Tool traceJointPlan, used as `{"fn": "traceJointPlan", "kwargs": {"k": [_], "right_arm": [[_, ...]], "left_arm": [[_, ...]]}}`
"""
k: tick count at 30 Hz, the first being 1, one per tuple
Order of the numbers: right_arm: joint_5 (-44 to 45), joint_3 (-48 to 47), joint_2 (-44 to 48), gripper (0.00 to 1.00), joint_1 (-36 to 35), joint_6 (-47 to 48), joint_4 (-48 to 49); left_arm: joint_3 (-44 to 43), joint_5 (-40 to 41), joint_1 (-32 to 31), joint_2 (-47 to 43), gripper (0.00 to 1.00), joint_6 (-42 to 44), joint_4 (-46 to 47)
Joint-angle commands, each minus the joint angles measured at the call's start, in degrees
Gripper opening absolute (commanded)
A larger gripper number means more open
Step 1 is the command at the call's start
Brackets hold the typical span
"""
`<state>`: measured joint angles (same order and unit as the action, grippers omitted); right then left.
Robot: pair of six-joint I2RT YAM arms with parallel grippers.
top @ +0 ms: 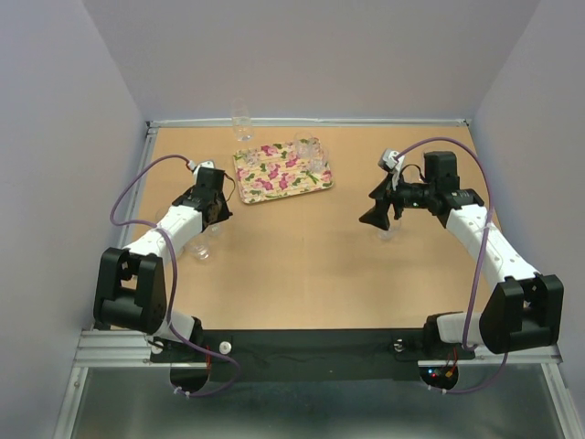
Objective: Place the glasses into the tray
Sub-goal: Grab a glass with a robot arm
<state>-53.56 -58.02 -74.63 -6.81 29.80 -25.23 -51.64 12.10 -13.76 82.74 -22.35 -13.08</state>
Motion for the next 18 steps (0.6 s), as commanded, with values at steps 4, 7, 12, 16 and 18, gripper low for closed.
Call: {"fn": "traceJointPlan", "kwargs": {"k": [4,7,12,16,18], "right_arm": [[0.21,0.80,0.80,0.91,0.30,0.43,2.21],[0.30,0.89,0.89,0.91,0.31,0.43,2.21],[0.30,0.89,0.89,0.91,0.30,0.43,2.21],[0.39,0.89,0.89,0.91,0.30,0.43,2.21],[0.39,0.89,0.89,0.91,0.39,0.43,2.21]], "left_arm": [[-1.71,1.17,0.14,0.41,0.13,0.90,0.34],[-1.62,1.17,0.14,-0.03,0.05,1.43,0.34],[-1.80,0.38,0.14,-1.53,0.00,3.01,0.69],[-1.89,-0.14,0.14,-2.67,0.00,4.85,1.21],[-1.98,-0.41,0.14,-3.19,0.00,5.30,1.30]]}}
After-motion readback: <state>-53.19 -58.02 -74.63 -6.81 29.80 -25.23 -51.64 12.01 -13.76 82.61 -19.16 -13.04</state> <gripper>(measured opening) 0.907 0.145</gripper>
